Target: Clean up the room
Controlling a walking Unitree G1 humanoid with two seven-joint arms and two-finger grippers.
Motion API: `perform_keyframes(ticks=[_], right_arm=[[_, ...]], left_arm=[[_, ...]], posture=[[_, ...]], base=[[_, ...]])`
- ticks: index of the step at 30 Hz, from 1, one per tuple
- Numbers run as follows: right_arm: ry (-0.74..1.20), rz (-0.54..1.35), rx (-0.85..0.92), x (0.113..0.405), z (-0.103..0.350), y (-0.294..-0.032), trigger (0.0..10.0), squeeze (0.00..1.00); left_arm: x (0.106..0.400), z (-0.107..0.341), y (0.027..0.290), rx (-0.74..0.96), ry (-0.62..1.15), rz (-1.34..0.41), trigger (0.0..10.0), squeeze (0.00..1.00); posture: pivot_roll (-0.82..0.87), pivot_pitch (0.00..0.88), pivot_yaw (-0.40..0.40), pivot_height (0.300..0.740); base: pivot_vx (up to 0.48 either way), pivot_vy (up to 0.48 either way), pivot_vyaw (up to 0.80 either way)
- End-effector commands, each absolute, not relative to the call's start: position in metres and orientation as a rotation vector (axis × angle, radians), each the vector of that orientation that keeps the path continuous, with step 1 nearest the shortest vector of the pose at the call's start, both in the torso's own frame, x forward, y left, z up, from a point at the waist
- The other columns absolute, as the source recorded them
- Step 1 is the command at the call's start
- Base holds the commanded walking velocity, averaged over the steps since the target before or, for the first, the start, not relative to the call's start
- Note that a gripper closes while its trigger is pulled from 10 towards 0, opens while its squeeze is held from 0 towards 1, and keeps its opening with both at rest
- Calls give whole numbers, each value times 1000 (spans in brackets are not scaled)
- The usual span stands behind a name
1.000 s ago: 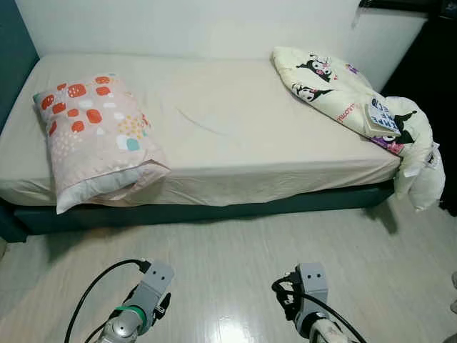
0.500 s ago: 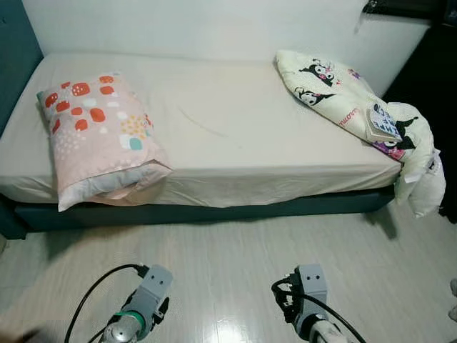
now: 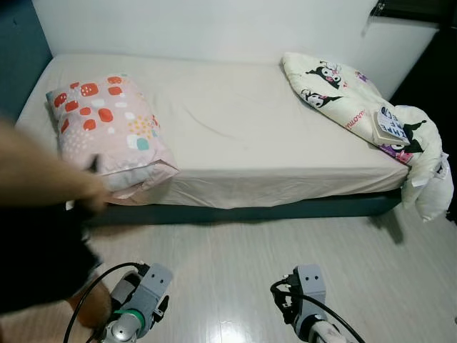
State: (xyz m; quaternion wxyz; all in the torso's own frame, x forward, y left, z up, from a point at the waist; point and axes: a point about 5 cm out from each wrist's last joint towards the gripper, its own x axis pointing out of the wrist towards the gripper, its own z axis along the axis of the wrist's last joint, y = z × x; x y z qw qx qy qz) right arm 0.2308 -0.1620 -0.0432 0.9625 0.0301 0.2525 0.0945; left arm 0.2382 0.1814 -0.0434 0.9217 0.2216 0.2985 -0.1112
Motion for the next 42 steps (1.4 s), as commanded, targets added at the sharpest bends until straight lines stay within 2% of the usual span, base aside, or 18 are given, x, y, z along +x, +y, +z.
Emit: perform_keyframes(ticks=[1, 9, 17, 20, 28, 29, 34, 42], right_arm=[[541, 163, 87, 225, -48, -162, 10000, 0], [527, 161, 105, 229, -46, -152, 10000, 0], [523, 240, 106, 228, -46, -131, 10000, 0], [512, 246, 126, 228, -46, -125, 10000, 0], [485, 230, 136, 240, -38, -127, 10000, 0], [472, 236, 107, 243, -36, -128, 10000, 0], [441, 225, 97, 246, -32, -141, 10000, 0], [339, 233, 186, 265, -13, -130, 10000, 0]], left_arm=[[236, -45, 182, 478, 627, -259, 10000, 0], [246, -38, 189, 494, 605, -260, 10000, 0], [255, -26, 203, 468, 565, -194, 10000, 0], [257, -24, 204, 461, 550, -208, 10000, 0], [270, -12, 210, 446, 522, -162, 10000, 0], [268, -14, 206, 445, 526, -177, 10000, 0], [262, -20, 187, 446, 507, -227, 10000, 0], [276, -1, 195, 372, 413, -158, 10000, 0]], posture=[[63, 9, -3, 740], [78, 13, 7, 740], [106, 72, 15, 740], [117, 63, 16, 740], [129, 56, 28, 740], [134, 84, 23, 740], [177, 76, -15, 740], [202, 80, -44, 740]], base=[[0, 0, 0], [0, 0, 0], [0, 0, 0], [0, 0, 0], [0, 0, 0], [0, 0, 0], [0, 0, 0], [0, 0, 0]])
